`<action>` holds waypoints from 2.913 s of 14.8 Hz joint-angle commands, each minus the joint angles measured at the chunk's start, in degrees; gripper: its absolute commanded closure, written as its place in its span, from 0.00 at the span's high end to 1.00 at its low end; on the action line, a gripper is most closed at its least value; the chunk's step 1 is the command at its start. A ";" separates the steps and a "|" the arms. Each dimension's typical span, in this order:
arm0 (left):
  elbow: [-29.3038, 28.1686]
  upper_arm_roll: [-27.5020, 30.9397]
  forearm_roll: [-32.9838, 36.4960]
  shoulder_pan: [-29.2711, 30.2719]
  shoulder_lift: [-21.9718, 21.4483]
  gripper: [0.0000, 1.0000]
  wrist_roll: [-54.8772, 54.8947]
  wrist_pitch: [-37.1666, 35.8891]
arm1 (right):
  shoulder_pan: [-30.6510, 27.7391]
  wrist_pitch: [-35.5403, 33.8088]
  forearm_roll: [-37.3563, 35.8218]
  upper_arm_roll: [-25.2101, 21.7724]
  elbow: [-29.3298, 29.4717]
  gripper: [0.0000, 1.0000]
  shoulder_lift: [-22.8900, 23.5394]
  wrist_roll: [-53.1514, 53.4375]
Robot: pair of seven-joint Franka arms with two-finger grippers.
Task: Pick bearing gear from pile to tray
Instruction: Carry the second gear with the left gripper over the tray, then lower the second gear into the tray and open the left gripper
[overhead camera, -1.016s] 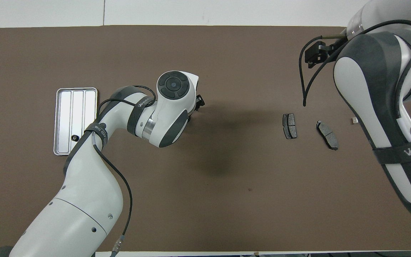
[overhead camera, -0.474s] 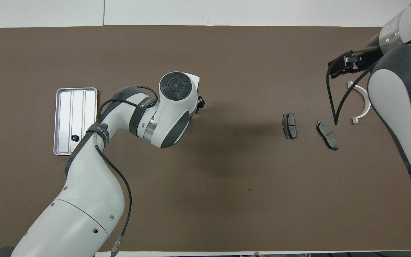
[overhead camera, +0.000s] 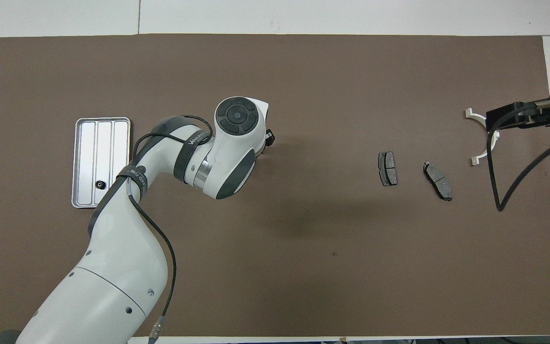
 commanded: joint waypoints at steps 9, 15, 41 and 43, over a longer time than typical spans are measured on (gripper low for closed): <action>-4.99 0.79 1.37 6.52 -8.14 0.00 10.30 -4.50 | -0.30 -2.70 4.21 -3.01 -3.92 1.00 -5.18 -1.50; -9.14 0.53 -0.12 25.33 -13.18 0.00 44.68 -4.18 | 0.23 -2.35 4.04 -3.19 -4.63 1.00 -5.70 -1.59; -20.22 0.53 -1.00 33.61 -13.71 1.00 54.30 7.97 | 0.40 -4.98 5.88 -3.01 -5.33 1.00 -6.14 -0.71; -16.55 0.53 -1.00 33.79 -15.02 1.00 54.22 3.77 | 0.40 -4.89 5.88 -3.01 -5.33 1.00 -6.14 -0.45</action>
